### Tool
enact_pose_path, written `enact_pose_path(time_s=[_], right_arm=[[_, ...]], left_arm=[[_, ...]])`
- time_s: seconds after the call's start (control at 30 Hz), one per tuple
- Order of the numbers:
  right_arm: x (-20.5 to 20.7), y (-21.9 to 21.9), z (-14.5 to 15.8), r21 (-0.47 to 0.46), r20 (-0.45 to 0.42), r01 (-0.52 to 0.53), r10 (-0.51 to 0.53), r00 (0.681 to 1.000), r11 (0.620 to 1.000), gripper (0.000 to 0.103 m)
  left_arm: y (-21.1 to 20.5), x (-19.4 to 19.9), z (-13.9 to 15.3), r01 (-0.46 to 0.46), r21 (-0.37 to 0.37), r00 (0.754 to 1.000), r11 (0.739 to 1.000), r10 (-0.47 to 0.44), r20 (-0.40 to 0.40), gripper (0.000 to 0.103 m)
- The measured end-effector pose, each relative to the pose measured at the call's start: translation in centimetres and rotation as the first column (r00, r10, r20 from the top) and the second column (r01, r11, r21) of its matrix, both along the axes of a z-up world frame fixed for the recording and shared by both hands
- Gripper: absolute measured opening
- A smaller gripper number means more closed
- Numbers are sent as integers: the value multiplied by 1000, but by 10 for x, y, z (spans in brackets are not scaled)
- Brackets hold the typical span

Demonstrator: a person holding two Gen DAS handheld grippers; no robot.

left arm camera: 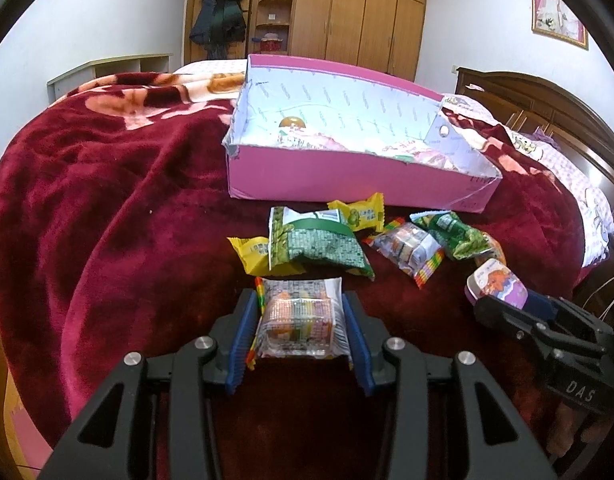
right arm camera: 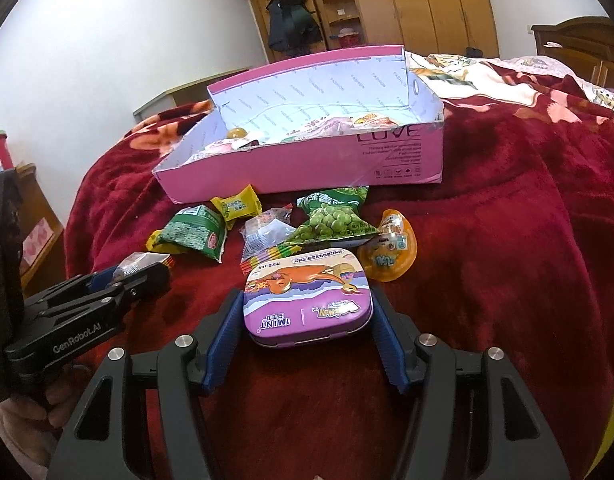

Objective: Organize snacks
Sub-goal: 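Lift and carry the candy pack and purple tin over the pink box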

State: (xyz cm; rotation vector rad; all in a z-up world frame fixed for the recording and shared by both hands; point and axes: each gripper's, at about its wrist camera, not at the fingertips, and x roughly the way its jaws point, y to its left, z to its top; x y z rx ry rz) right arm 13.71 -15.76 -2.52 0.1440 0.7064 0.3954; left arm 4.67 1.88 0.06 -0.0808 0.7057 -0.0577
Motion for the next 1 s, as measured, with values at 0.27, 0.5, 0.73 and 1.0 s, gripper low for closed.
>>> enact_pose_path(time_s=[0.27, 0.5, 0.73, 1.0], right_arm=[[-10, 0, 10, 17, 21, -11, 10, 1000, 1000, 63], [-17, 0, 23, 17, 59, -26, 25, 998, 1000, 63], [-17, 0, 28, 8, 65, -28, 27, 997, 1000, 63], [-13, -6, 44, 1, 102, -30, 30, 994, 1000, 63]], left_arm=[[0, -8, 12, 1, -7, 1000, 1000, -1, 24, 45], [1, -10, 27, -5, 2, 998, 1000, 4, 68, 45], [8, -7, 38, -23, 1, 996, 1000, 23, 91, 45], [5, 2, 52, -11, 4, 994, 1000, 10, 113, 45]])
